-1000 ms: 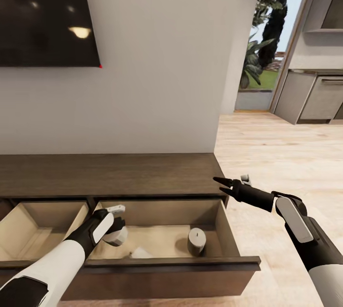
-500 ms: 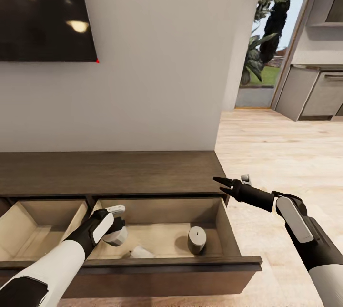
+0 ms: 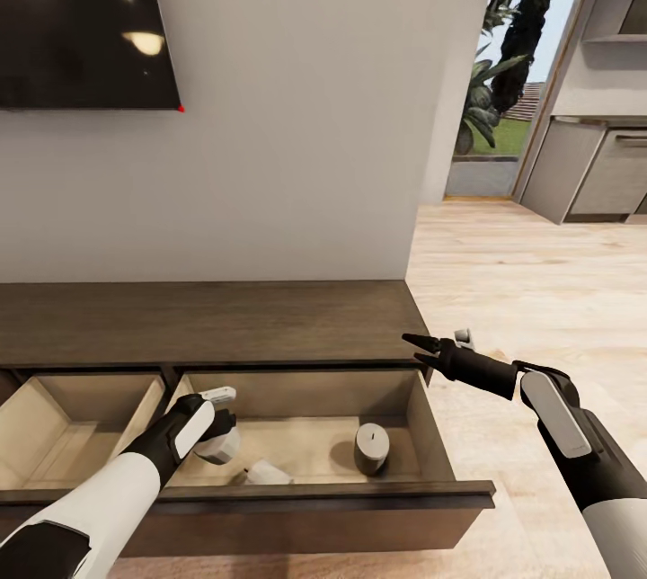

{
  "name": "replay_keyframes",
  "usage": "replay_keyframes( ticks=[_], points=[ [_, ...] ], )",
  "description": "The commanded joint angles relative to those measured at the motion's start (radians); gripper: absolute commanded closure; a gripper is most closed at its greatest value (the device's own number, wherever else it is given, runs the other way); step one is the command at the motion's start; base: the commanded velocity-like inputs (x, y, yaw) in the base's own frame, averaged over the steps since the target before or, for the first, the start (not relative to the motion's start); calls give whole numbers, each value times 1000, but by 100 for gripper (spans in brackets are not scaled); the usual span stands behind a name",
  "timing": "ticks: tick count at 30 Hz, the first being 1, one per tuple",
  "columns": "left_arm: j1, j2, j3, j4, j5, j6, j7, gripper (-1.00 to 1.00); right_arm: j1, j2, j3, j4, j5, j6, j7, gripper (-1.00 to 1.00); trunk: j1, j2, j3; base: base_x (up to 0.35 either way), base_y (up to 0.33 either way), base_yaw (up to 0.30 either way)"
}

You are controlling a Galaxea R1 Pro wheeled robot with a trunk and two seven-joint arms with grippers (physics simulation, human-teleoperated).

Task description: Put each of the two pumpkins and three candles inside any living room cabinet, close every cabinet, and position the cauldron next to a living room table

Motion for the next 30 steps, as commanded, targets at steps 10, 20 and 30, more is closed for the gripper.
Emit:
replay_keyframes(
  ticks=[10, 20, 30],
  points=[
    [0, 1, -9, -3, 12, 3, 12, -100, -1, -1, 1, 0, 3, 2, 5, -100, 0, 0, -1, 0, 0, 0],
    [-1, 1, -4, -5, 17, 5, 10, -100, -1, 0, 1, 0, 3, 2, 5, -100, -2, 1, 18, 0, 0, 0],
    [-1, 1, -1, -11, 18, 10, 14, -100, -1, 0, 1, 0, 3, 2, 5, -100, -7, 3, 57, 0, 0, 0]
  ],
)
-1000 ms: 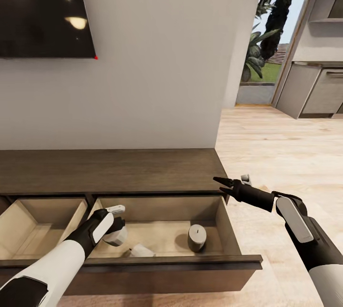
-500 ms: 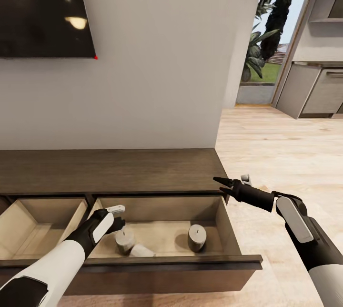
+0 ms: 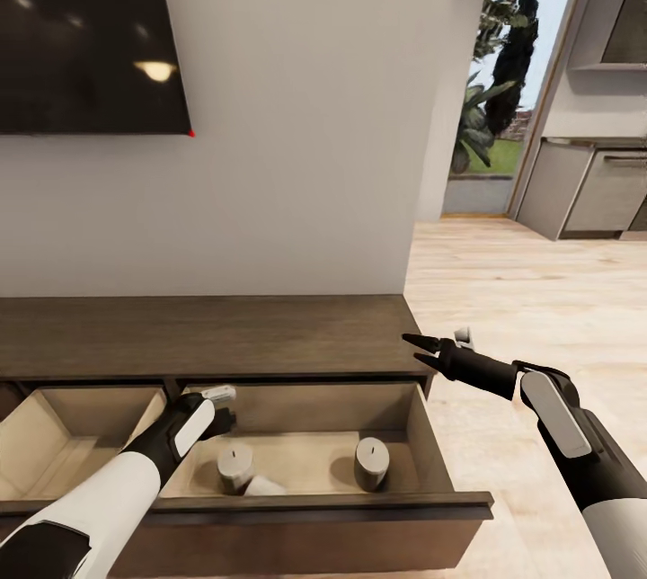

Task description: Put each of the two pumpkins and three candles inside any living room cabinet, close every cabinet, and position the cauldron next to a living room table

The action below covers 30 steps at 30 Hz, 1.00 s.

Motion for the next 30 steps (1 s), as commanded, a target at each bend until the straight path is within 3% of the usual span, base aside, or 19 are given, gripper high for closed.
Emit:
replay_keyframes(
  ticks=[1, 30],
  points=[
    [0, 1, -8, -2, 11, 3, 9, -100, -1, -1, 1, 0, 4, 2, 5, -100, -1, 0, 3, -7, 0, 0],
    [0, 2, -8, -3, 11, 2, 8, -100, -1, -1, -2, 0, -3, 9, 3, -100, -14, 7, 115, -62, 0, 0]
  ],
)
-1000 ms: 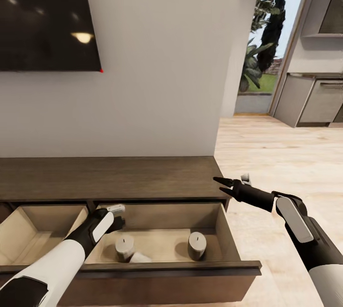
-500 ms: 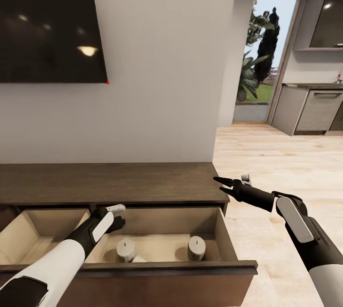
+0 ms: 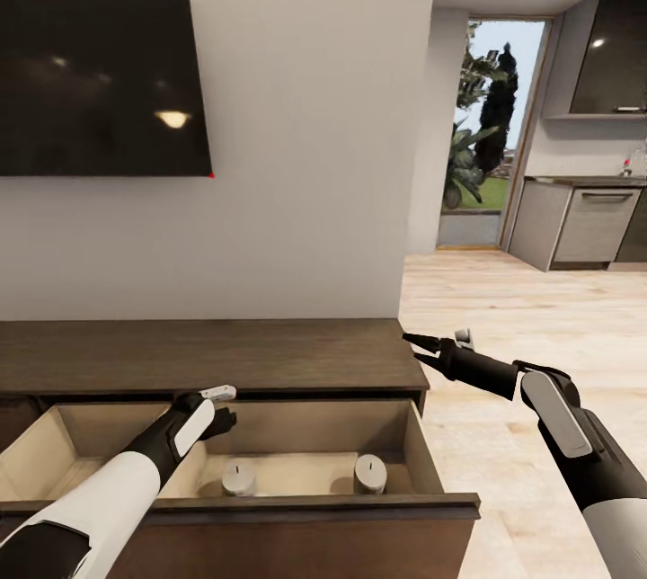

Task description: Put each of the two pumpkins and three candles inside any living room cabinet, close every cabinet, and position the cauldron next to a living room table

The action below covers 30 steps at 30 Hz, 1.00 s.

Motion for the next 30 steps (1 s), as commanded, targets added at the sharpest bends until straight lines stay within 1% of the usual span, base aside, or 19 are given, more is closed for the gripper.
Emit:
replay_keyframes(
  ticks=[1, 3, 8, 13, 25, 30],
  points=[
    [0, 1, -8, -2, 11, 3, 9, -100, -1, -1, 1, 0, 4, 2, 5, -100, -1, 0, 3, -30, 0, 0],
    [0, 1, -8, -2, 11, 3, 9, -100, -1, 0, 1, 0, 4, 2, 5, -100, -2, 0, 11, -69, 0, 0],
    [0, 1, -8, -2, 11, 3, 9, -100, -1, -1, 1, 0, 5, 2, 5, -100, -6, 6, 29, -248, 0, 0],
    [0, 0, -8, -2, 11, 3, 9, -100, -1, -1, 1, 0, 5, 3, 5, -100, -25, 41, 45, -76, 0, 0],
    [-1, 0, -8, -2, 11, 2, 9, -100, -1, -1, 1, 0, 5, 3, 5, -100, -71, 125, 83, -8, 0, 0],
    [0, 0, -8, -2, 11, 1, 9, -100, -1, -1, 1, 0, 5, 3, 5, -100, -91, 160, 98, -232, 0, 0]
  ],
)
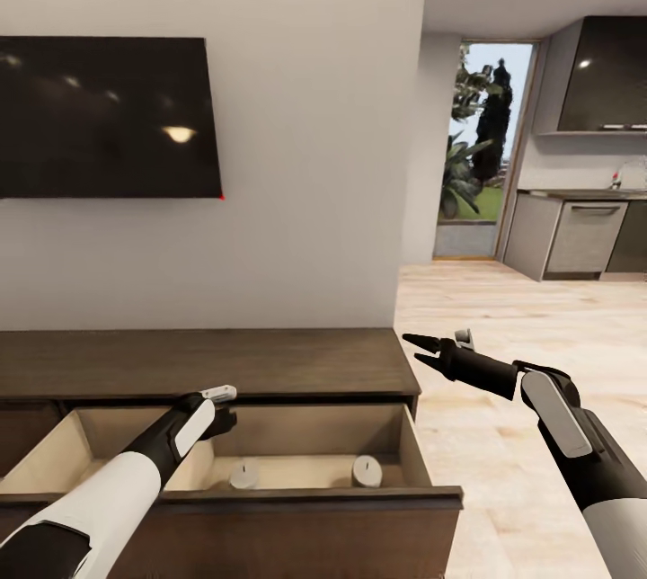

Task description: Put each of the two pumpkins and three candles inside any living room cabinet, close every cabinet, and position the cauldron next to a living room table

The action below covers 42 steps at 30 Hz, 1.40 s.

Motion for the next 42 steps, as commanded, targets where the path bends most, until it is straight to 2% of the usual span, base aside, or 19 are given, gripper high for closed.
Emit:
replay_keyframes(
  ticks=[1, 24, 27, 30, 33, 34, 36, 39, 42],
  points=[
    [0, 1, -8, -2, 11, 3, 9, -100, -1, -1, 1, 0, 4, 2, 5, -100, -5, 7, 2, -308, 0, 0],
    [0, 2, -8, -2, 11, 2, 9, -100, -1, 0, 3, 0, 9, -6, -5, -100, -93, 168, 74, -332, 0, 0],
    [0, 1, -8, -2, 11, 3, 9, -100, -1, 0, 4, -1, 11, -8, -34, -100, -104, 189, 84, -333, 0, 0],
    [0, 1, -9, -2, 11, 4, 8, -100, -1, 1, 5, -4, 13, -9, -97, -100, -116, 210, 93, -333, 0, 0],
    [0, 1, -9, -2, 11, 4, 7, -100, -1, 5, 8, -12, 31, -15, -192, -100, -127, 231, 102, -333, 0, 0],
    [0, 1, -9, -1, 11, 4, 7, -100, -1, 13, 11, -13, 49, -22, -241, -100, -131, 238, 105, -333, 0, 0],
    [0, 1, -10, -2, 12, 4, 7, -100, -1, 51, 34, -15, 102, -43, -344, -100, -139, 252, 112, -333, 0, 0],
    [0, -1, -11, -2, 12, 4, 7, -100, -1, 131, 96, -10, 195, -86, -475, -100, -150, 273, 121, -333, 0, 0],
    [0, -7, -15, 1, 13, 4, 7, -100, -2, 220, 182, 0, 298, -147, -578, -100, -162, 294, 131, -333, 0, 0]
  ],
)
